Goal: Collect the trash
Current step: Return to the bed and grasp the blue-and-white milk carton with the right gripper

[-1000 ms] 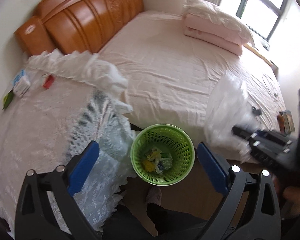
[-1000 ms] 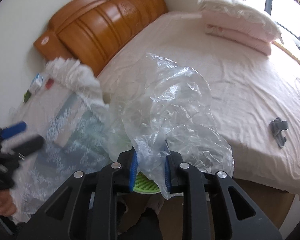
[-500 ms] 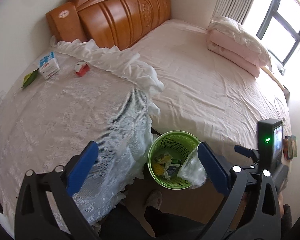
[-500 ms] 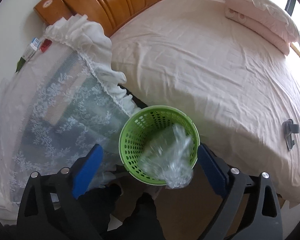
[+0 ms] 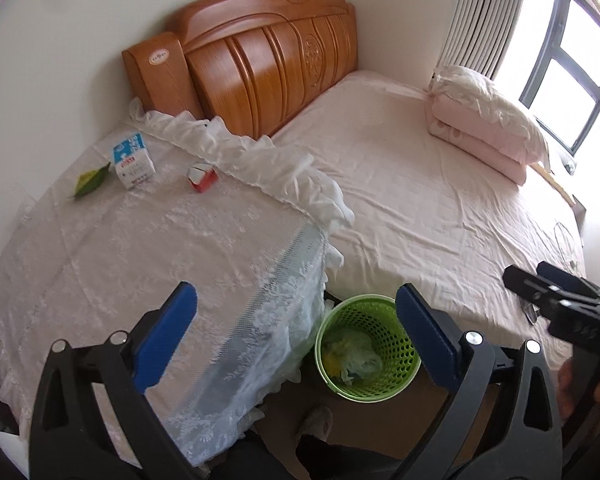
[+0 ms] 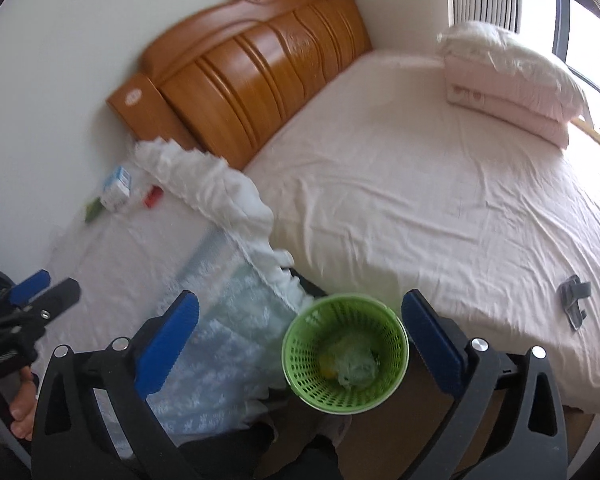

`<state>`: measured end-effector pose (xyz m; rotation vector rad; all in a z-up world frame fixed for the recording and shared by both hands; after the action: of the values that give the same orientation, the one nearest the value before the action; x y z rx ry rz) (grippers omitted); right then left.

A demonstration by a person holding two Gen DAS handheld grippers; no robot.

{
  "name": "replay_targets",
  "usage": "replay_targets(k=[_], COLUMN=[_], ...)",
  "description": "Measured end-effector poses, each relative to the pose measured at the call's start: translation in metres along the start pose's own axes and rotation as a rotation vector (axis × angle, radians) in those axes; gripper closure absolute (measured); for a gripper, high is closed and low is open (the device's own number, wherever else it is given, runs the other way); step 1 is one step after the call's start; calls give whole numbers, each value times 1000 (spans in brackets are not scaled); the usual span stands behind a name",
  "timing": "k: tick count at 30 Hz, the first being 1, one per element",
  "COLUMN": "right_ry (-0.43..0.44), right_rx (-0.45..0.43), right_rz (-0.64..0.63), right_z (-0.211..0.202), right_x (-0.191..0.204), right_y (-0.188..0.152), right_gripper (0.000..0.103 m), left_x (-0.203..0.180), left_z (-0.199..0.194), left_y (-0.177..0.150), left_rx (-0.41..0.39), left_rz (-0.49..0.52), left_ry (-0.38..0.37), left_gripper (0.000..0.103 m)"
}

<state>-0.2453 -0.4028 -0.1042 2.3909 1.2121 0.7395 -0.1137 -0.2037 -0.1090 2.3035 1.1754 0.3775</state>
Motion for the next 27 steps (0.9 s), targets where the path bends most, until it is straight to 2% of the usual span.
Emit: replay_targets(k=[4,16,20,27], right_ry=[22,33,48,104], right_rx=[-19,4,30,96], right_rz=[-4,-37,-62,-144], right_z=[-3,10,23,63], right_x=[15,56,77,137], right_y=[6,2,2,5], right_gripper=[2,2,2,2], left_x=[11,47,72,136], left_z=[-3,-1,-1,4], left_y=[3,1,-2,-10], left_rx=[-9,2,4,17], left_rz=[-2,-26,-60,-151], left_ry=[7,9,29,111], left_gripper=[8,8,8,8])
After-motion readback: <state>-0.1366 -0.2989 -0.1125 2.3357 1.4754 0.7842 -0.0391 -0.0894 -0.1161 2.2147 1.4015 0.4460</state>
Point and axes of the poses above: each gripper's, at about its wrist camera, not at the fingertips, and z roughly the way its jaws point, x to its left, y to its top, the point moved 2 cm from there along z, roughly the way its jaws point, and after that the axes turned 5 degrees about y, right-handed, at the moved point
